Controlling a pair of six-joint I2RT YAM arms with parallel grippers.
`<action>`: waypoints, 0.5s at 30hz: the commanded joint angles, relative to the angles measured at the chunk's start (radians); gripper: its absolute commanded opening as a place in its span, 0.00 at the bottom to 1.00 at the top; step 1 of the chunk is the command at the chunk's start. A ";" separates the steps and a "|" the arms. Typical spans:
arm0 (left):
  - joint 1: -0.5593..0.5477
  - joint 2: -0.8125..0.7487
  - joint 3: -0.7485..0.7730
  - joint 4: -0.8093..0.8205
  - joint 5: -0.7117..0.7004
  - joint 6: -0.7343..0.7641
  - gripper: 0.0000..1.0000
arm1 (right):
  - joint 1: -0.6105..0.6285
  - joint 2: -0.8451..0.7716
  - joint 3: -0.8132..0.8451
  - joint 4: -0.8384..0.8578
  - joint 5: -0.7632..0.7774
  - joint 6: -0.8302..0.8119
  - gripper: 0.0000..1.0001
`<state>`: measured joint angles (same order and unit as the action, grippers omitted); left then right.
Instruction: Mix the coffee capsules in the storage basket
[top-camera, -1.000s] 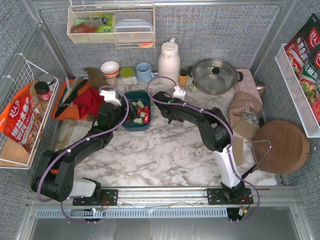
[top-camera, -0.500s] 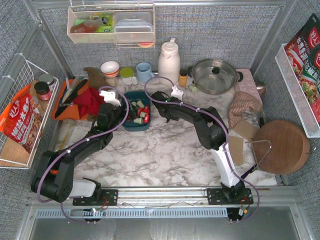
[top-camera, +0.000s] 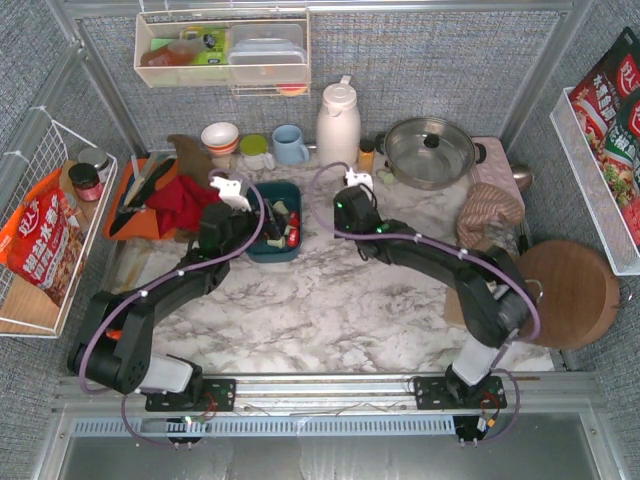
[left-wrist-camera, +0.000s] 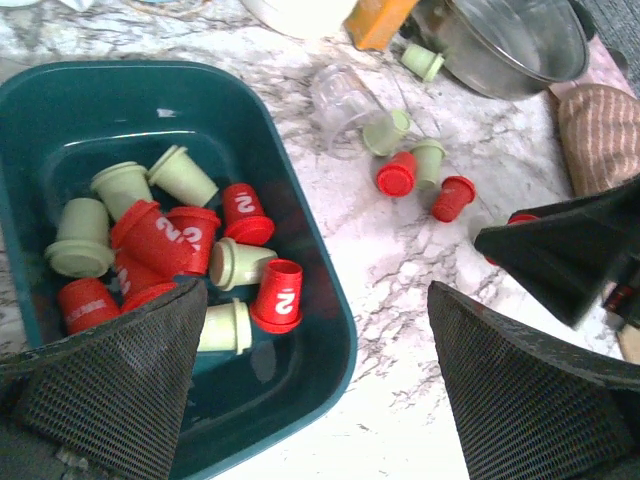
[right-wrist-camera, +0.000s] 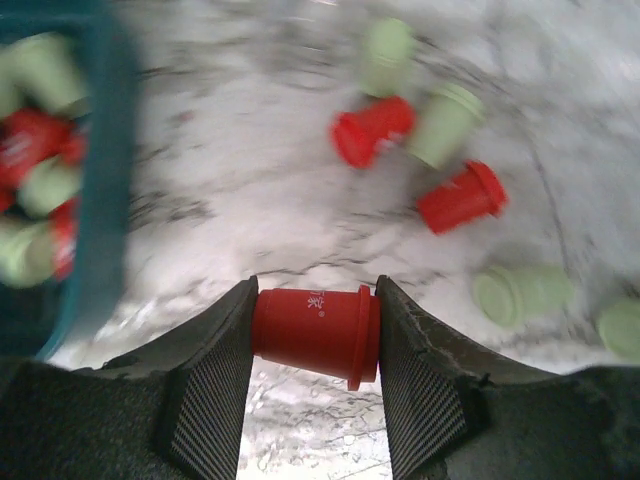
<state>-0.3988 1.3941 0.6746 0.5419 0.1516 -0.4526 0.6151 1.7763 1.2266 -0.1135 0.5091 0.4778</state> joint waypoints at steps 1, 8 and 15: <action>-0.009 0.026 0.026 0.064 0.095 -0.008 0.99 | 0.005 -0.156 -0.192 0.504 -0.454 -0.485 0.15; -0.051 0.027 0.019 0.102 0.168 0.019 0.99 | 0.005 -0.293 -0.524 0.966 -0.806 -0.861 0.11; -0.109 0.064 0.042 0.128 0.348 0.058 0.90 | 0.003 -0.306 -0.627 1.130 -0.953 -1.008 0.03</action>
<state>-0.4824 1.4319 0.6960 0.6125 0.3584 -0.4328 0.6197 1.4845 0.6113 0.8192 -0.3038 -0.3981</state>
